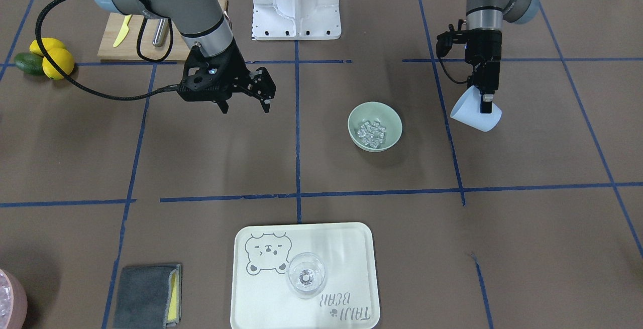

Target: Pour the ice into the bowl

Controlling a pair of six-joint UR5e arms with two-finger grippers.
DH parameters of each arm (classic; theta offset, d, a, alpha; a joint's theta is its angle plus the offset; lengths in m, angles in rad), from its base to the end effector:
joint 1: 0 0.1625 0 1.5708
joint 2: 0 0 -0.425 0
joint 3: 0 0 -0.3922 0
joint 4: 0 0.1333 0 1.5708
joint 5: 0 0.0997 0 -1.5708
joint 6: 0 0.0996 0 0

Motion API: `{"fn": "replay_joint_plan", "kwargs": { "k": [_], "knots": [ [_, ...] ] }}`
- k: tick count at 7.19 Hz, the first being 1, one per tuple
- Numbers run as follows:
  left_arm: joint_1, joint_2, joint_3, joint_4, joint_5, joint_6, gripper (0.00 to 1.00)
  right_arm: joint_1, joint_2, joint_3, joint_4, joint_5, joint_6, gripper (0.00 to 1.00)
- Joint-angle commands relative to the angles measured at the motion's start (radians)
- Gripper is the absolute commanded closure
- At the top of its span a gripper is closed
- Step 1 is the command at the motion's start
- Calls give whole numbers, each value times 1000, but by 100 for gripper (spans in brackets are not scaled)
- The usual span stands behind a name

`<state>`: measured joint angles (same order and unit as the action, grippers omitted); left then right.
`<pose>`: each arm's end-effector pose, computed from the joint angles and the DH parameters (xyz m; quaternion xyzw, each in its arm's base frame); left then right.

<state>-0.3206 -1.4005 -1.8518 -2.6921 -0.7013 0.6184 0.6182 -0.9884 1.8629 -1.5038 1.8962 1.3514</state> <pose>0.3246 -0.3284 0.4653 0.6049 -0.1640 0.4507 0.6357 -0.4467 -0.4422 0.1915 0.0501 -0.4676 0.1022 0.8766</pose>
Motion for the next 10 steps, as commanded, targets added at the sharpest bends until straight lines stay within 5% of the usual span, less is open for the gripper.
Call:
{"fn": "replay_joint_plan", "kwargs": {
  "k": [1,6,10],
  "knots": [
    [-32,116,19,-151,-64,-150,100,0,1,7,-4,1,0,0],
    [-31,169,221,-470,-76,-719,100,12,4,7,-7,1,0,0],
    [-29,169,227,-489,-150,-1209,100,14,1,13,-9,3,-2,0]
  ]
}}
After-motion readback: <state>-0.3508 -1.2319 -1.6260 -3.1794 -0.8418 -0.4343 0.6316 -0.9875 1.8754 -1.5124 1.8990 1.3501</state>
